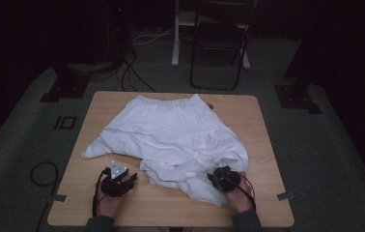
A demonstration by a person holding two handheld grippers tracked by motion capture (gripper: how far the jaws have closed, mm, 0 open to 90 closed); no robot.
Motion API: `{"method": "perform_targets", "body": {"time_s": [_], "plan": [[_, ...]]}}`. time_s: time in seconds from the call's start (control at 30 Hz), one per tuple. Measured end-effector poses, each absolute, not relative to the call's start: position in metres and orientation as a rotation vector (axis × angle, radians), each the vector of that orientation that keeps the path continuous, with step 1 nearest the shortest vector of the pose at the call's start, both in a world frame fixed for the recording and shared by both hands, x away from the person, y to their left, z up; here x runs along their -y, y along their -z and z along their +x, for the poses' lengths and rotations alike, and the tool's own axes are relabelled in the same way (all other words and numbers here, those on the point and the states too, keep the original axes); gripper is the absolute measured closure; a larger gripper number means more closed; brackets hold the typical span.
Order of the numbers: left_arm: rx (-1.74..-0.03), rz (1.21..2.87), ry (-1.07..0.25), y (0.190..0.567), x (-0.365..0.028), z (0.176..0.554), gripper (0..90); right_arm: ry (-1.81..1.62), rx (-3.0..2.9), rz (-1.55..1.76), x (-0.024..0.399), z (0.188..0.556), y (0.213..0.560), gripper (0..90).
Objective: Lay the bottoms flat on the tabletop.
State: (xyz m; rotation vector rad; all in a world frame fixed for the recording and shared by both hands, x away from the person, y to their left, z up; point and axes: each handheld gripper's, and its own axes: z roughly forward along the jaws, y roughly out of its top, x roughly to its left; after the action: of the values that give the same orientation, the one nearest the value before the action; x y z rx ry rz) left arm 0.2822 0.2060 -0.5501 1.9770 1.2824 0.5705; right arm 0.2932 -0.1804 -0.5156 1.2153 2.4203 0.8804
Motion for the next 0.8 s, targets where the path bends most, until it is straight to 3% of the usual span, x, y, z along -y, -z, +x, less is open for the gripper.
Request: {"method": "perform_targets", "body": {"time_s": [0.57, 0.6, 0.63, 0.67, 0.8], "plan": [[-1.284, 1.973, -0.568, 0.550, -0.206, 0.282, 58.0, -0.870, -2.259, 1.392, 0.263, 0.225, 0.504, 85.5], [-1.284, 1.975, -0.569, 0.550, -0.206, 0.282, 57.9, -0.943, -2.269, 1.413, 0.268, 0.225, 0.503, 77.0], [-1.284, 1.975, -0.569, 0.550, -0.206, 0.282, 57.9, -0.943, -2.269, 1.413, 0.268, 0.225, 0.503, 77.0], [-1.283, 1.977, -0.570, 0.550, -0.206, 0.282, 58.0, -1.018, -2.255, 1.391, 0.267, 0.225, 0.496, 64.6], [-1.284, 1.976, -0.571, 0.550, -0.206, 0.282, 57.9, -1.102, -2.204, 1.332, 0.258, 0.234, 0.479, 54.8]]}}
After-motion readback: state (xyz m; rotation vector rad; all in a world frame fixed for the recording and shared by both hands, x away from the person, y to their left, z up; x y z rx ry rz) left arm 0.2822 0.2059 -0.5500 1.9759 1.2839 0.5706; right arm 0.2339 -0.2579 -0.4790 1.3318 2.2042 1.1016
